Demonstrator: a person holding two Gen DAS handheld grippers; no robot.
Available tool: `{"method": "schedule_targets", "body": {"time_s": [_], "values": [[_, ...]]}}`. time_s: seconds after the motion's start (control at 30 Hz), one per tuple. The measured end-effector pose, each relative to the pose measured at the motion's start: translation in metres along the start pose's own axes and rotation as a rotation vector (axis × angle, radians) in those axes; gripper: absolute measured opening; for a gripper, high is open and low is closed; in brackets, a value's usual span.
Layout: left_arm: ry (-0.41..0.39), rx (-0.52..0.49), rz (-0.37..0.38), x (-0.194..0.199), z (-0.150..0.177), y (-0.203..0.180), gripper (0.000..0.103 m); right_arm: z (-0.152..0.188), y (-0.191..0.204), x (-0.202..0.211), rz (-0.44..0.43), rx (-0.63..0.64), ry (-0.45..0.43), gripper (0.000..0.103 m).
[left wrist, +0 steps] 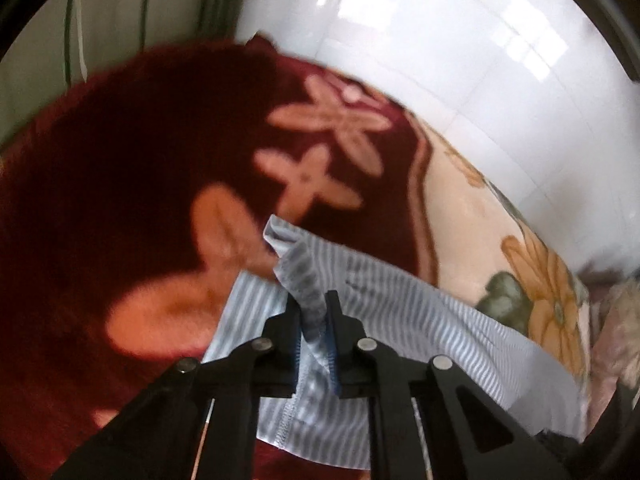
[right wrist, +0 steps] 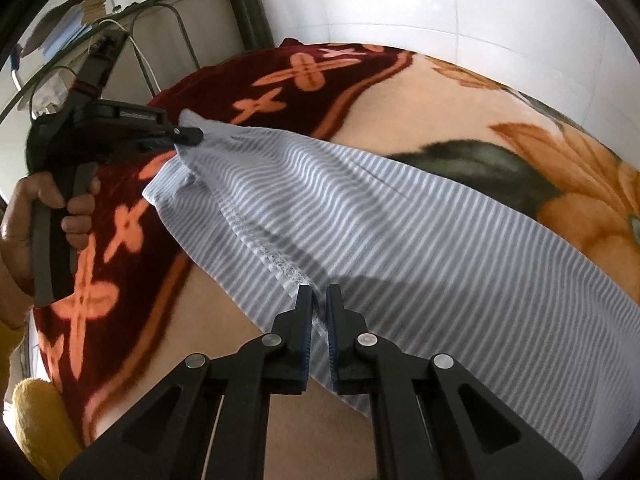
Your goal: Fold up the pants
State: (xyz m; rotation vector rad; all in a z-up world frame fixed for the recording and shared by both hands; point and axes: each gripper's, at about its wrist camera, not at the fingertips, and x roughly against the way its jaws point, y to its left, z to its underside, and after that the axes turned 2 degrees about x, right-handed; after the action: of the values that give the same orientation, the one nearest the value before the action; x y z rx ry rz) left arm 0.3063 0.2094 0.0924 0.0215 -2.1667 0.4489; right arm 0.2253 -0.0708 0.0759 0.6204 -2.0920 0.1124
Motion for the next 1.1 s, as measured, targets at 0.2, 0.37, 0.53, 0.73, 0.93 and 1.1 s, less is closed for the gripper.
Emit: {"method": "schedule_targets", "body": {"time_s": [0.2, 0.37, 0.53, 0.73, 0.93, 1.1], "values": [[-0.072, -0.063, 0.001, 0.038, -0.002, -0.005, 0.009, 0.001, -0.006, 0.021, -0.062, -0.045, -0.058, 0.005], [-0.036, -0.08, -0.051, 0.029, 0.022, 0.012, 0.009, 0.012, 0.003, 0.014, -0.059, 0.0, -0.008, 0.005], [0.005, -0.108, -0.113, 0.006, 0.046, 0.025, 0.017, 0.018, 0.01, 0.002, -0.034, 0.061, 0.047, 0.005], [-0.054, -0.166, -0.25, 0.013, 0.051, 0.032, 0.054, 0.021, 0.012, 0.001, -0.036, 0.057, 0.062, 0.005], [-0.057, -0.119, -0.243, 0.031, 0.05, 0.043, 0.054, 0.029, 0.011, 0.006, -0.084, -0.005, 0.08, 0.013], [-0.052, -0.118, -0.161, 0.047, 0.059, 0.021, 0.054, 0.048, 0.012, 0.038, -0.056, -0.058, 0.065, 0.027]]}}
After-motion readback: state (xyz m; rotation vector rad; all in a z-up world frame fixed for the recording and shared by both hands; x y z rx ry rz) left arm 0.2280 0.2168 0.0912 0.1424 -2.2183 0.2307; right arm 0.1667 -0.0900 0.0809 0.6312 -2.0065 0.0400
